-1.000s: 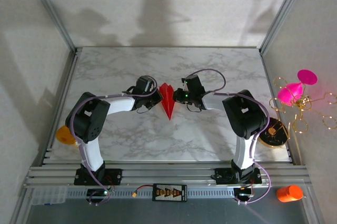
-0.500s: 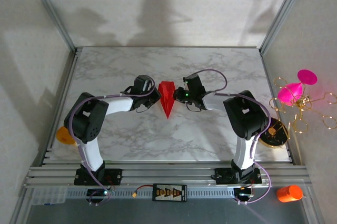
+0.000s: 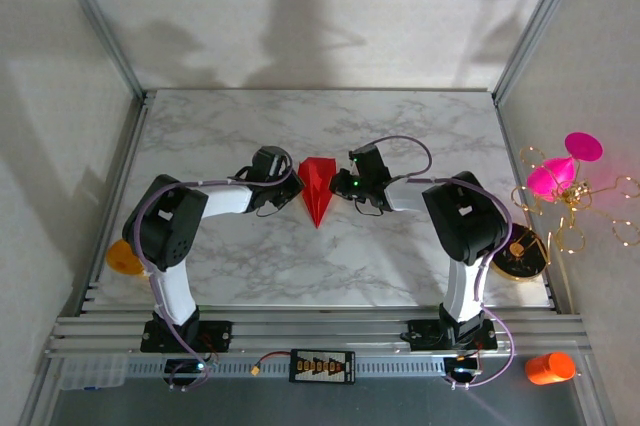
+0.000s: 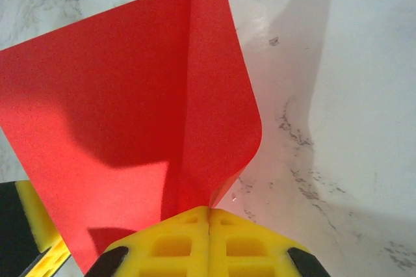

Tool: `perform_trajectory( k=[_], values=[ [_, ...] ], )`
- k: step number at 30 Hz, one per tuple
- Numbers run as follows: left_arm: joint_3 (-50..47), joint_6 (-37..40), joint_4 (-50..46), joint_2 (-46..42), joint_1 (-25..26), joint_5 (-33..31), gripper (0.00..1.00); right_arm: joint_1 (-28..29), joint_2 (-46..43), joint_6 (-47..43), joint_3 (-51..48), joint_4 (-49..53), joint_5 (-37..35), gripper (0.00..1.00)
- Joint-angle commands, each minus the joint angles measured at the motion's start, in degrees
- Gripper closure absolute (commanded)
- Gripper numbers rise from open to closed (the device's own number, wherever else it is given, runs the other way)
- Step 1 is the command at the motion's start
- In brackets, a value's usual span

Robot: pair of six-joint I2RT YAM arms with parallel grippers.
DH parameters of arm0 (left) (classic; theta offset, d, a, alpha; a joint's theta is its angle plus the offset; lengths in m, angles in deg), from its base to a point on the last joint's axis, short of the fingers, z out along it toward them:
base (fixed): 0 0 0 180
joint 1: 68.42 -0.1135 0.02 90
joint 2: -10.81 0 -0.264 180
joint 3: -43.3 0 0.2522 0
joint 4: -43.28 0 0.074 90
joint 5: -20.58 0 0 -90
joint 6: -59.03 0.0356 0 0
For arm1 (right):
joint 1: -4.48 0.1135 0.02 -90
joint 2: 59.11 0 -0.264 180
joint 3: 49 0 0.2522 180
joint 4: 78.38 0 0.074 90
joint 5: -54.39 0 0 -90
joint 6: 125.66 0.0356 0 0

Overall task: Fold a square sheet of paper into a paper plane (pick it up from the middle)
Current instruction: Move the paper plane to the top-center of the table.

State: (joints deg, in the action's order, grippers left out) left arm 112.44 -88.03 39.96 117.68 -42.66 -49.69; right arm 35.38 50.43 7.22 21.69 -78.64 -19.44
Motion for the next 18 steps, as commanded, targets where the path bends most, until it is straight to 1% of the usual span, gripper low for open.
perform_trajectory(
  k=[1, 11, 18],
  values=[
    [-0.4, -0.3, 1.0, 1.0, -0.5, 0.4, 1.0, -0.3, 1.7, -0.2, -0.2, 0.1, 0.8, 0.92],
    [-0.1, 0.9, -0.4, 1.4, -0.7, 1.2, 0.99, -0.4, 3.1, -1.4, 1.4, 0.7, 2.6, 0.85],
    [-0.2, 1.5, -1.3, 1.4, -1.0, 1.1, 0.95, -0.6, 3.5, -1.5, 1.4, 0.5, 2.8, 0.84]
  ],
)
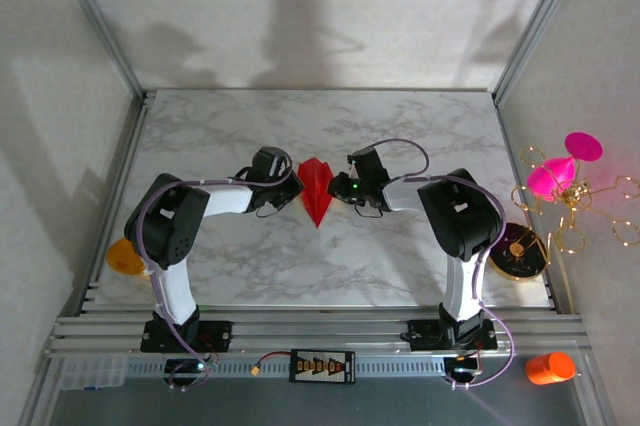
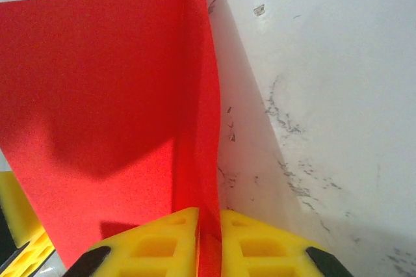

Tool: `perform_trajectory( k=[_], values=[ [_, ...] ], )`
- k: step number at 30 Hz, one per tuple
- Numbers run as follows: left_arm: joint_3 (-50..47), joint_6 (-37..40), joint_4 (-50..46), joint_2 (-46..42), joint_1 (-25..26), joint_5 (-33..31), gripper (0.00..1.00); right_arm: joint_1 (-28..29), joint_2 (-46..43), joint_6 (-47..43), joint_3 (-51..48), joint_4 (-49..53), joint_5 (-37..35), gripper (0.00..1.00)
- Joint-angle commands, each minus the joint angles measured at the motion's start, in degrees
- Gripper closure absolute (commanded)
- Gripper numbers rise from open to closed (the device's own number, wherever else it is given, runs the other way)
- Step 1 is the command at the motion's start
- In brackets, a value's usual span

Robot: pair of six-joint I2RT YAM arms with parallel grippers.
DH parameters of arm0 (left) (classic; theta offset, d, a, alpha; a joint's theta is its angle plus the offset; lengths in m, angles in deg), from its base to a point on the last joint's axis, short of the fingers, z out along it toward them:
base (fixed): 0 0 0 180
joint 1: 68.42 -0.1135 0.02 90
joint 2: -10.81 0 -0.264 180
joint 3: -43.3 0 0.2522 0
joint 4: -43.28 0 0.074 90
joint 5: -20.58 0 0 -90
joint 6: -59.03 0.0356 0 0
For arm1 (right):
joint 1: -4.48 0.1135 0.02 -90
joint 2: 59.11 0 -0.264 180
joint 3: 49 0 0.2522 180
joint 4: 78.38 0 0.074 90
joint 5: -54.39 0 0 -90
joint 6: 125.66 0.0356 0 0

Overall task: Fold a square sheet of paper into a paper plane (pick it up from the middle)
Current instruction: Move the paper plane to the top-center of the table.

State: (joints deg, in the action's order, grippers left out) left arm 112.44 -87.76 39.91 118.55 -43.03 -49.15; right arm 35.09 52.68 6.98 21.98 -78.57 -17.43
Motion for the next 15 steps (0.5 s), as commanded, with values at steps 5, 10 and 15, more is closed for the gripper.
perform_trajectory(
  k=[5, 10, 15],
  values=[
    [-0.3, 1.9, -2.8, 0.4, -1.0, -1.0, 0.95, -0.5, 1.6, -1.1, 1.2, 1.4, -0.2, 0.89],
    [-0.3, 2.1, -3.3, 0.4, -1.2, -0.7, 0.91, -0.4, 2.1, -1.0, 1.2, 2.2, -0.4, 0.91],
    [1.0, 3.0, -4.6, -3.0, -1.8, 0.0, 0.81, -0.4, 1.8, -1.4, 1.7, 2.1, 0.2, 0.91]
  ],
)
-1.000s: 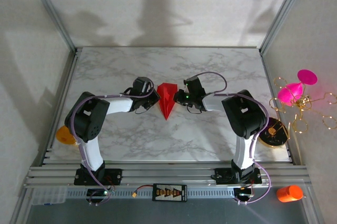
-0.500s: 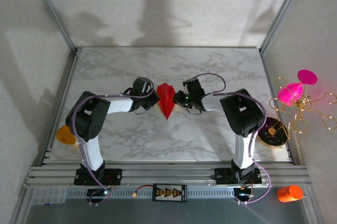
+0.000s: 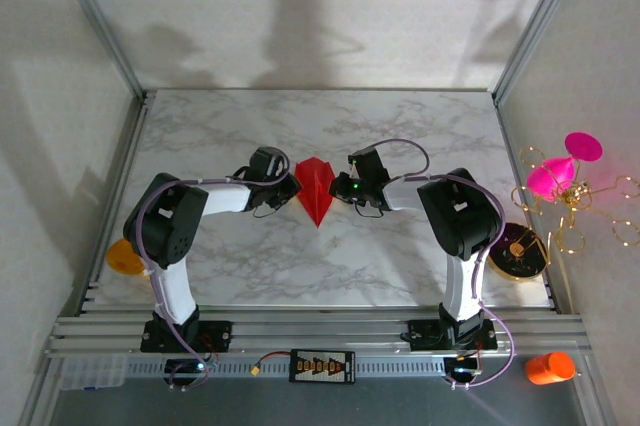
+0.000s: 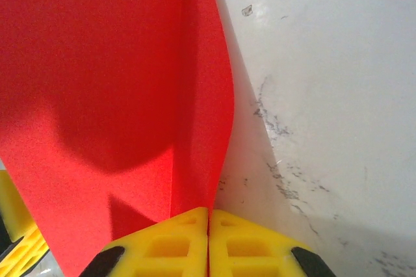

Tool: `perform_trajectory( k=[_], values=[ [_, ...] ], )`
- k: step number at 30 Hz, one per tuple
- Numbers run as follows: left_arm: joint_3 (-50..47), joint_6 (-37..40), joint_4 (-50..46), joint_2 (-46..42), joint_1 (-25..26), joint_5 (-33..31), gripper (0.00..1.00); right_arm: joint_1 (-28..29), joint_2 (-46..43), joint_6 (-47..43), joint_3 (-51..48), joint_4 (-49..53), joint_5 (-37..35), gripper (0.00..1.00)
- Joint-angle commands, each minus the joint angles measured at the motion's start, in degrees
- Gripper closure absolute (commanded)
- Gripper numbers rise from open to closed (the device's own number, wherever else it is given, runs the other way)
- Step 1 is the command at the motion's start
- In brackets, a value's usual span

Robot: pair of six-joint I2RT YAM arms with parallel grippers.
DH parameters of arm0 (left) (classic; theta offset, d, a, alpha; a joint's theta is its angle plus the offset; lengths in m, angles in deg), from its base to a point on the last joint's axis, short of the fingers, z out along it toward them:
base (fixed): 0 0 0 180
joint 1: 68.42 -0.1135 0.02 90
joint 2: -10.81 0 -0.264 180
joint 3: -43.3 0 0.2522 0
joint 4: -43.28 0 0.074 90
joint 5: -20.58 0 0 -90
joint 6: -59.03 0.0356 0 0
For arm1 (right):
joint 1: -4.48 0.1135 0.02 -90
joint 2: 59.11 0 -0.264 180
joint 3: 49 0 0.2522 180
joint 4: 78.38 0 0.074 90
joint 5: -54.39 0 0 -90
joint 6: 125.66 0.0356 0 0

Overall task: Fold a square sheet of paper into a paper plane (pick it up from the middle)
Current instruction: Move the paper plane to the top-center of the table.

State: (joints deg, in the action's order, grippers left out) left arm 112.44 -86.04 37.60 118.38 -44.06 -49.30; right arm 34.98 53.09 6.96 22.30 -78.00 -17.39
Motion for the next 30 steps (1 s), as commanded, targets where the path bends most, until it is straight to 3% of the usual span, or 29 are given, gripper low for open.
perform_trajectory(
  k=[1, 5, 14, 23, 30],
  values=[
    [1.3, 1.7, -3.0, -4.0, -0.8, 0.1, 0.79, -0.4, 1.4, -1.5, 1.6, 1.6, 0.4, 0.91],
    [1.2, 3.5, -5.7, -8.2, -0.8, -0.9, 0.71, -0.3, 1.0, -1.9, 2.4, 2.0, 1.1, 0.9],
    [0.2, 2.3, -3.0, -11.8, 1.3, 1.7, 0.65, -0.3, 0.4, -2.2, 2.9, 2.4, 2.2, 0.9],
    [2.8, 3.3, -3.8, -7.8, 3.8, 2.5, 0.77, -0.3, 0.4, -2.1, 3.0, 2.7, 2.0, 0.9],
    [6.7, 5.0, -7.2, -3.2, 5.2, 1.0, 0.79, -0.3, 0.5, -2.0, 2.9, 2.6, 1.9, 0.9]
  ],
)
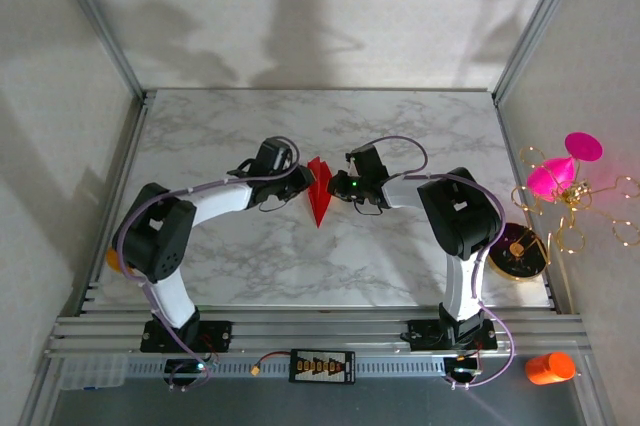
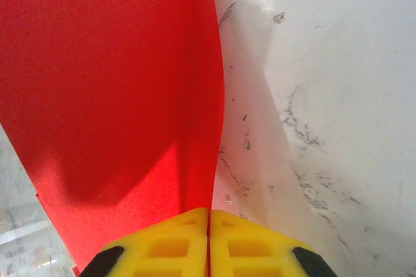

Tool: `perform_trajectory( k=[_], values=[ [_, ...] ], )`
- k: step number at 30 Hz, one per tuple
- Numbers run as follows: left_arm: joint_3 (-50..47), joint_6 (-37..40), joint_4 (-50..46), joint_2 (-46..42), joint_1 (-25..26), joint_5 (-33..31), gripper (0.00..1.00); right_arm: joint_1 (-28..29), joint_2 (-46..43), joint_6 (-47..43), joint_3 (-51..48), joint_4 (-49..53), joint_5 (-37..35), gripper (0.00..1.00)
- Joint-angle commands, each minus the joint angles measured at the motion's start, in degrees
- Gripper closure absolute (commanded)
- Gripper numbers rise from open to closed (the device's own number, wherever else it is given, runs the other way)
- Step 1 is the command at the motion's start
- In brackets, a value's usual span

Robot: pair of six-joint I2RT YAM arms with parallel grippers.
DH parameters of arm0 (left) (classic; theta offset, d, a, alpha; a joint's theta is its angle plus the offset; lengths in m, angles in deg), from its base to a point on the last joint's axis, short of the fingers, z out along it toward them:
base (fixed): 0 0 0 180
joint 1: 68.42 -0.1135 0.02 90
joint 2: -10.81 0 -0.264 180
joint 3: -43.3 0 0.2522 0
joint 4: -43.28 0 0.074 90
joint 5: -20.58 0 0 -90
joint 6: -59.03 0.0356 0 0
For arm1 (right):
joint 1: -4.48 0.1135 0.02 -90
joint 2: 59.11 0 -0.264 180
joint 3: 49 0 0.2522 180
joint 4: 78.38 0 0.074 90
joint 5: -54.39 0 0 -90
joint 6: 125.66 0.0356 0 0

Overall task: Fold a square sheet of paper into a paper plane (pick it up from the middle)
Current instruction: Move the paper plane to the top-center of the table.

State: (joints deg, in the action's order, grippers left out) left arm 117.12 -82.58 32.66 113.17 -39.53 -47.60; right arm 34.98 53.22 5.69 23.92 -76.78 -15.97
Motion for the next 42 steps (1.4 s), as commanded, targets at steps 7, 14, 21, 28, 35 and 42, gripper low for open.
perform_trajectory(
  k=[7, 14, 21, 28, 35, 42],
  values=[
    [4.5, 3.8, -6.6, 5.7, 0.7, -4.1, 0.75, -0.3, 0.3, -0.7, 1.2, 1.5, 0.6, 0.9],
    [4.6, 4.6, -7.2, 6.5, 0.8, -3.4, 0.7, -0.3, 0.4, -0.7, 1.1, 1.4, 0.7, 0.9],
    [6.1, 8.5, -10.2, 6.1, 0.8, -4.7, 0.66, -0.3, 0.6, -0.7, 1.0, 1.3, 0.7, 0.9],
    [6.8, 11.9, -11.3, 6.4, 1.3, -2.7, 0.65, -0.3, 0.6, -0.6, 0.8, 1.0, 0.7, 0.9],
    [7.2, 13.4, -13.3, 6.7, 1.6, -3.0, 0.63, -0.3, 0.7, -0.6, 0.8, 1.0, 0.7, 0.9],
    [6.6, 12.8, -12.4, 6.4, 1.9, 0.7, 0.63, -0.3, 0.8, -0.5, 0.7, 0.9, 0.8, 0.9]
  ],
)
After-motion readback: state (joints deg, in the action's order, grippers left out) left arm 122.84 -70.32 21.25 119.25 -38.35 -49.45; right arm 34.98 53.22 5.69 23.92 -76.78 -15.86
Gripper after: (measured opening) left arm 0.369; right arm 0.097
